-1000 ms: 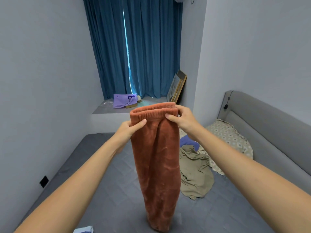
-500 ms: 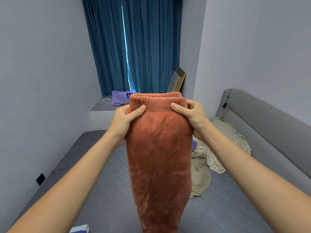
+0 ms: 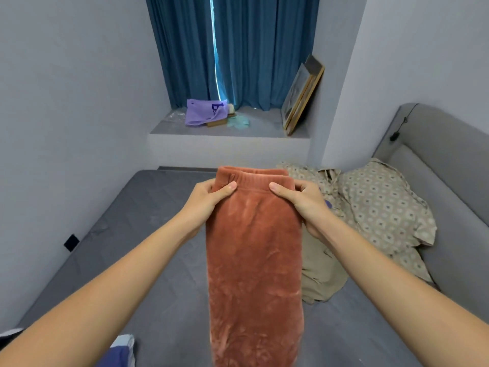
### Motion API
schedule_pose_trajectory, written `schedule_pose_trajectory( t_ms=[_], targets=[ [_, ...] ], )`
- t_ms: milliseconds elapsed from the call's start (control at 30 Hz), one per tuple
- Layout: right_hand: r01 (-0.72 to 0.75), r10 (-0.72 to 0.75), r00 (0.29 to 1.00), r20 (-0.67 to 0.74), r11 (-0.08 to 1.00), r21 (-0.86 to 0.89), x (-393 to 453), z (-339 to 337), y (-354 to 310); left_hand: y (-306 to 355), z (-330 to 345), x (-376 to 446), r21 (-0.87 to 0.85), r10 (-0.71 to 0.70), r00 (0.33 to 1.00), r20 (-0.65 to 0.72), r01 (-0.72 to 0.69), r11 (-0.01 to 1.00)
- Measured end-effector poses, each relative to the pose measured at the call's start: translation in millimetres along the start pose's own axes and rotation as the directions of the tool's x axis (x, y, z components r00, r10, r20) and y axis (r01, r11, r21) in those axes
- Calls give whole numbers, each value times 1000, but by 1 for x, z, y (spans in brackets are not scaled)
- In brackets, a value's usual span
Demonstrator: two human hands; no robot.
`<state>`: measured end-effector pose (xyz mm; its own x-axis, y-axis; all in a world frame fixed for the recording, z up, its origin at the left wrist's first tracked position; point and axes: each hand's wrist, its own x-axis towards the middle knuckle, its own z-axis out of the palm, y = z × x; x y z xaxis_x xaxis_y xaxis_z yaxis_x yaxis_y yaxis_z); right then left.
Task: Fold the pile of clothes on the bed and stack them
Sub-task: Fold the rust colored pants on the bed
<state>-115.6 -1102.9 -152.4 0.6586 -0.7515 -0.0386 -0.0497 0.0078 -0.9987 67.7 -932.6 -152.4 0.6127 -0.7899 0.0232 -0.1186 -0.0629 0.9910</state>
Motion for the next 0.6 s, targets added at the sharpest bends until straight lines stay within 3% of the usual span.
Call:
schedule_pose_trajectory(
  t_ms=[233, 433, 533, 600],
  targets=[
    [-147, 131, 984, -122, 980, -134, 157, 17, 189, -205, 12, 171, 99, -185, 976, 114, 175, 980],
    [-202, 145, 966, -212, 939, -278, 297, 10, 386, -411, 45, 312, 202, -171, 985, 0, 167, 965],
    [-310, 242, 944, -225, 887, -342, 309, 13, 492, -525, 56, 319, 360, -286, 954, -90, 298, 884],
    [-403, 342, 910, -235, 861, -310, 284, 18, 564, -600, 61, 283, 367, -423, 902, -91, 425, 828]
  ],
)
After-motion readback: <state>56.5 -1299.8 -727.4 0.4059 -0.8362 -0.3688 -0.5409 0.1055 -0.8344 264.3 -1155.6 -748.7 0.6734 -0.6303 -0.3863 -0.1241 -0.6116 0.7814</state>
